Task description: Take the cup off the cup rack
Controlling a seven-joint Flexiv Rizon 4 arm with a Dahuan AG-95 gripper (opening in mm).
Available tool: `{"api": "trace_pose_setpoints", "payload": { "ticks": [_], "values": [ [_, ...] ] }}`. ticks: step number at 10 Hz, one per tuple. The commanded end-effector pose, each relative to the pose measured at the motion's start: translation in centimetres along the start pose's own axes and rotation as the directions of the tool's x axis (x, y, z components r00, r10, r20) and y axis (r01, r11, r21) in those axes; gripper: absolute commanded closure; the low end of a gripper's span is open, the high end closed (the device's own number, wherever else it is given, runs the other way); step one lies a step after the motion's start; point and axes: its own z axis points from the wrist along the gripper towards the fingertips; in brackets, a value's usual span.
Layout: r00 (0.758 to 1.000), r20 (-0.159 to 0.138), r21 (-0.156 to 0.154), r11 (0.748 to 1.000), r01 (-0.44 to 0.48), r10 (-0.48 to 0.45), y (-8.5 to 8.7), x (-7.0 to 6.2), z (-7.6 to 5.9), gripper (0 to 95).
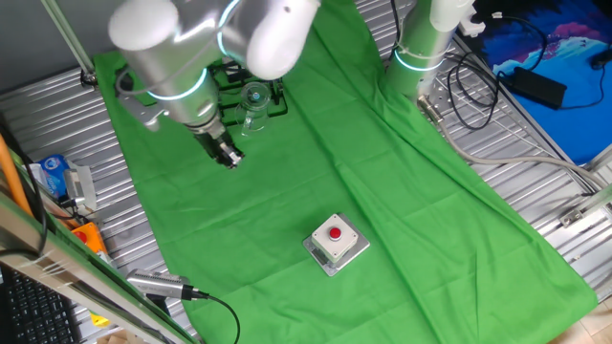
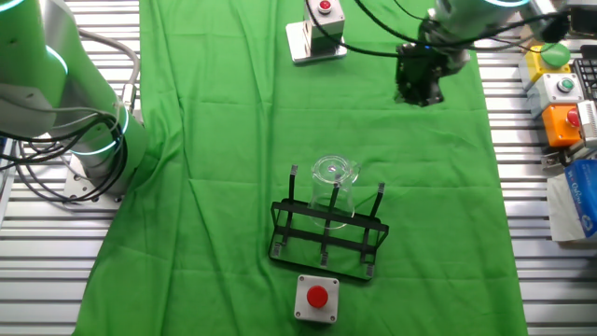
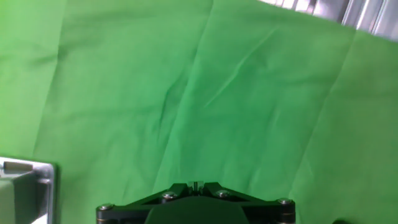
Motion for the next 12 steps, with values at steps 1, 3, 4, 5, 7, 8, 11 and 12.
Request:
{"api": "trace_pose_setpoints", "payload": {
  "ticks": [1, 3, 4, 5, 7, 8, 11, 12],
  "values": [
    [1.000, 0.008, 0.001, 1.000, 0.004, -0.004, 0.4, 1.5, 0.4, 95.0],
    [1.000, 0.009, 0.001, 1.000, 0.010, -0.010, 0.9, 2.6, 0.5, 95.0],
    [1.000, 0.011, 0.010, 1.000, 0.011, -0.011, 1.4, 3.1, 0.7, 95.0],
    [1.000, 0.014, 0.008, 1.000, 0.016, -0.016, 1.5, 3.2, 0.7, 95.0],
    [0.999, 0.015, 0.007, 0.999, 0.040, -0.040, 1.6, 3.5, 0.7, 95.0],
    [0.999, 0.010, 0.006, 0.999, 0.038, -0.038, 1.6, 3.5, 0.7, 95.0],
    [0.999, -0.006, 0.003, 0.999, 0.051, -0.051, 1.6, 3.6, 0.8, 95.0],
    [0.997, -0.007, -0.002, 0.997, 0.079, -0.079, 1.6, 3.6, 0.8, 95.0]
  ]
}}
